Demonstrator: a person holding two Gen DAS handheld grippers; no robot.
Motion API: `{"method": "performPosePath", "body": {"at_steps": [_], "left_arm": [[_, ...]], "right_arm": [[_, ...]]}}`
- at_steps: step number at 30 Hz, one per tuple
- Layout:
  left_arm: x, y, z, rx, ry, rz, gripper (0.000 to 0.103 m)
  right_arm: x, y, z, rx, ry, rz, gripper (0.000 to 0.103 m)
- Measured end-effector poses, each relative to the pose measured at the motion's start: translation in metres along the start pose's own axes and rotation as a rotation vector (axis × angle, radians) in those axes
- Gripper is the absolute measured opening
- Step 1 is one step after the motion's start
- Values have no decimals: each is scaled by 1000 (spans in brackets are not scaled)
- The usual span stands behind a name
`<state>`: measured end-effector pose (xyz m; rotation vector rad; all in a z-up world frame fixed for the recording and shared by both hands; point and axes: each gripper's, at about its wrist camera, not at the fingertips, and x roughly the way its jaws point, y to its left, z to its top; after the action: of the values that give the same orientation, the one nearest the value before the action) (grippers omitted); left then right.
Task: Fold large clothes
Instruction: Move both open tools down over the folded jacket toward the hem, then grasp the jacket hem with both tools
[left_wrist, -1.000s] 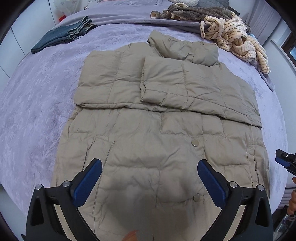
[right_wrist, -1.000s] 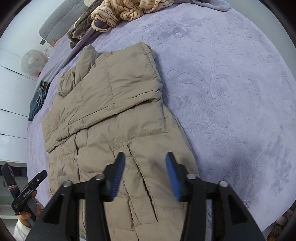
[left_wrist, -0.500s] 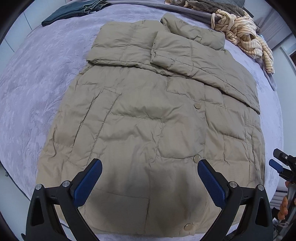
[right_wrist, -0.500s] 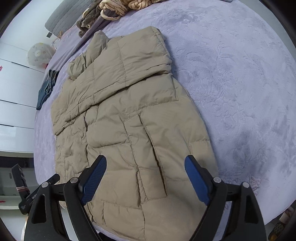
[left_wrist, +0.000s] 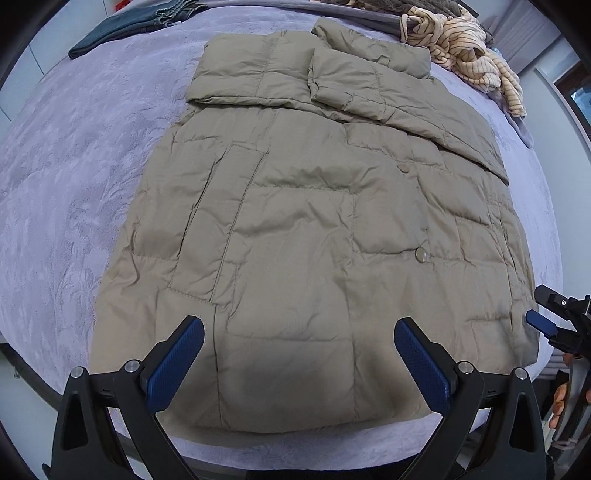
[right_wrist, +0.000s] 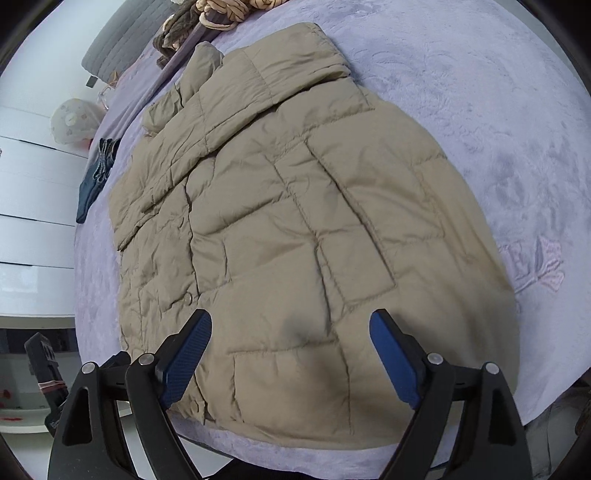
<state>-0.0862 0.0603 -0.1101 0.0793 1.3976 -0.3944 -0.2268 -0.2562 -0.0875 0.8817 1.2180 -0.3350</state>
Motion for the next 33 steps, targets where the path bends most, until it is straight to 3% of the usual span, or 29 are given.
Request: {"method": "performPosePath", "body": {"at_steps": [4, 15, 25, 29, 30, 33], "left_arm": [[-3, 16, -16, 10, 7, -18, 103], [-9, 92, -63, -133, 36, -215, 103], [15, 111, -88, -208, 195, -437, 103], [30, 107, -82, -294, 169, -449, 103], [31, 107, -79, -320, 146, -452, 103], [29, 106, -68, -371, 77, -450, 103]], "right_arm": [[1, -4, -24, 55, -3, 16, 90], [-11, -57, -64, 267, -27, 81, 90], [-17, -90, -85, 418, -51, 109, 90], [-3, -99, -79, 467, -46, 128, 90], [0, -99, -78, 479, -46, 150, 103], [5, -95, -68, 511, -82, 216, 103]]}}
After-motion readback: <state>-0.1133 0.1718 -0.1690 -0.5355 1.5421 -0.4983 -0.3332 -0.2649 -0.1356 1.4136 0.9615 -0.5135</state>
